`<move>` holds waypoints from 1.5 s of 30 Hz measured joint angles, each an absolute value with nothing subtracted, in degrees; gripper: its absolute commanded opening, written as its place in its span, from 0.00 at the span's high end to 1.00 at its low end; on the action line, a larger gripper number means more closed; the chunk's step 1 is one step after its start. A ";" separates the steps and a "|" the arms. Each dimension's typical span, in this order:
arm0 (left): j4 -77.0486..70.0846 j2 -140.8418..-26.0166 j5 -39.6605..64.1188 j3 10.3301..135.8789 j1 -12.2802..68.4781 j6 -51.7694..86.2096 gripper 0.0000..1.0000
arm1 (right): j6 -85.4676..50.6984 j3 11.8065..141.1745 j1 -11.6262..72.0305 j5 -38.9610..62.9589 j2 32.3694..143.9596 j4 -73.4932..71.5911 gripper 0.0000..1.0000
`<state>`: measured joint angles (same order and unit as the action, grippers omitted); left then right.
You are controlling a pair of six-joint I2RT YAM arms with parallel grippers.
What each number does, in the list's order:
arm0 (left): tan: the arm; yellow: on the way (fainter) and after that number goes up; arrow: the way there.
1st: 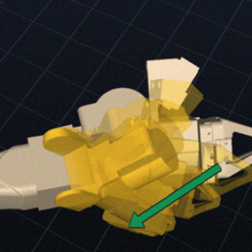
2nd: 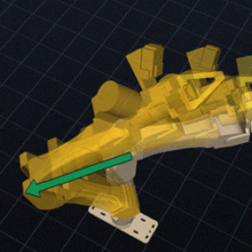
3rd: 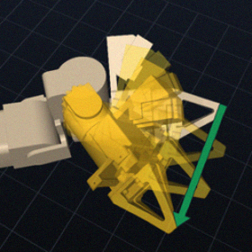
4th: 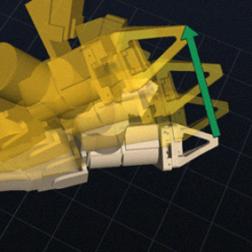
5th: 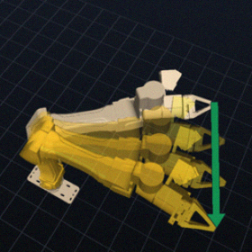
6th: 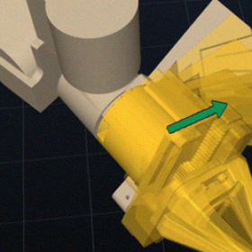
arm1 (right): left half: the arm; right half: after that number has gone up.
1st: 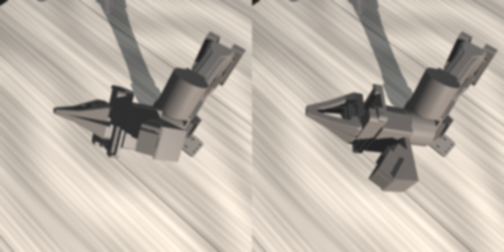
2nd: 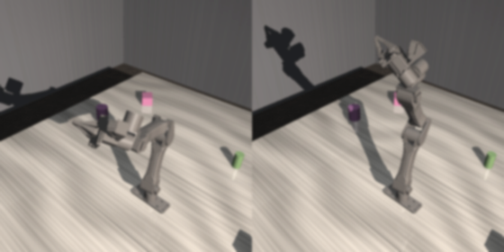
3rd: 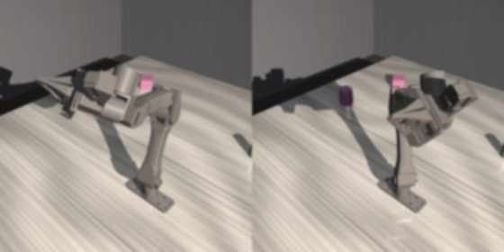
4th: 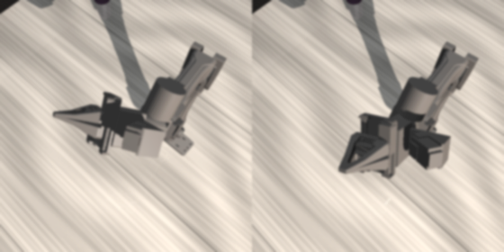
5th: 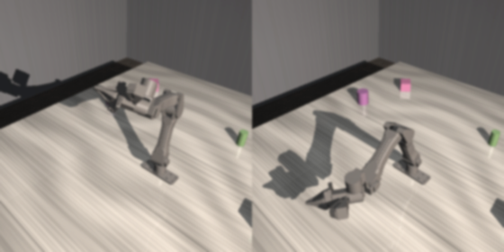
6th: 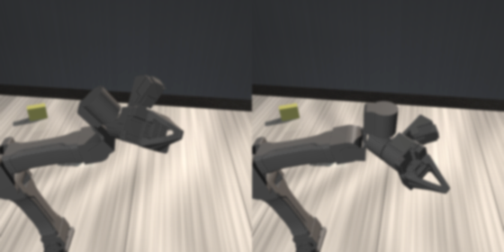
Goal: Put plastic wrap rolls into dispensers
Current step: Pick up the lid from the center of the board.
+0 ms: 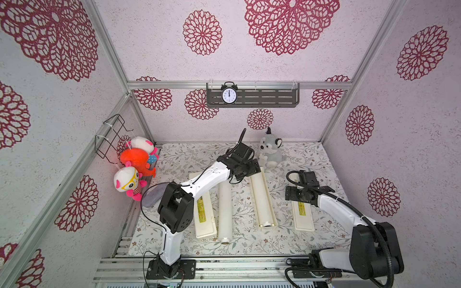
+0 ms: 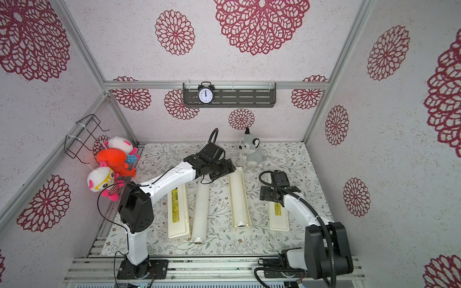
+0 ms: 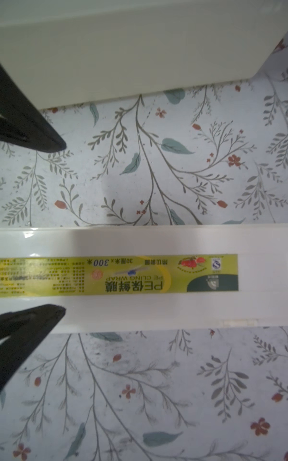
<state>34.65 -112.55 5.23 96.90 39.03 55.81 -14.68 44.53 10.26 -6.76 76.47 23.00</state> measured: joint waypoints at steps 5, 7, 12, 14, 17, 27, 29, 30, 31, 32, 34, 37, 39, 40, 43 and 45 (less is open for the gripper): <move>34.04 -110.91 7.16 93.27 35.81 52.56 0.14 | -13.30 45.43 9.26 -9.82 80.77 24.18 0.02; 33.23 -110.91 8.56 92.90 34.70 51.35 0.14 | -12.78 45.65 8.29 -10.11 82.43 24.34 0.02; 31.35 -110.91 12.34 92.62 33.01 48.97 0.14 | -11.53 45.76 5.17 -8.71 83.72 24.86 0.01; 30.00 -110.91 13.91 91.83 32.47 48.60 0.14 | -11.31 46.35 4.25 -7.64 84.31 24.97 0.02; 29.23 -111.13 16.01 90.96 32.10 48.36 0.14 | -10.72 47.37 3.33 -5.72 86.54 24.58 0.02; 27.77 -115.18 19.68 90.96 31.48 48.01 0.14 | -9.87 48.99 3.16 -2.68 92.25 23.18 0.08; 27.73 -115.22 20.10 90.96 31.48 48.03 0.14 | -9.91 48.99 3.16 -2.52 92.25 22.92 0.10; 27.59 -115.22 20.29 90.96 31.48 48.01 0.14 | -9.93 48.99 3.16 -2.44 92.25 22.81 0.11; 27.38 -115.22 20.43 90.96 31.48 48.03 0.14 | -9.98 48.99 3.16 -2.24 92.18 22.74 0.12; 27.05 -115.22 20.58 90.85 31.48 48.03 0.14 | -10.02 48.97 3.16 -1.72 91.98 22.70 0.13; 26.39 -115.20 20.99 90.26 31.44 48.07 0.14 | -10.07 48.88 3.22 -0.64 91.33 22.94 0.13; 25.78 -115.18 21.74 89.10 31.22 48.07 0.14 | -10.11 48.90 3.84 0.56 88.66 24.08 0.13; 25.52 -115.09 22.20 88.20 30.92 48.07 0.14 | -10.11 49.21 4.80 0.93 85.69 25.61 0.13; 25.45 -114.96 22.35 87.77 30.72 48.10 0.14 | -10.11 49.71 5.45 1.13 84.51 26.52 0.13; 24.80 -113.56 22.96 85.69 29.76 48.27 0.13 | -10.20 53.21 8.67 1.83 81.82 29.32 0.12; 24.03 -112.25 23.27 84.49 29.10 48.45 0.13 | -10.59 55.94 11.29 2.24 81.38 30.22 0.12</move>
<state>24.03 -112.25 23.27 84.49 29.10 48.45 -10.59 55.94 11.29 2.24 81.38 30.22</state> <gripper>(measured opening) 0.864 0.882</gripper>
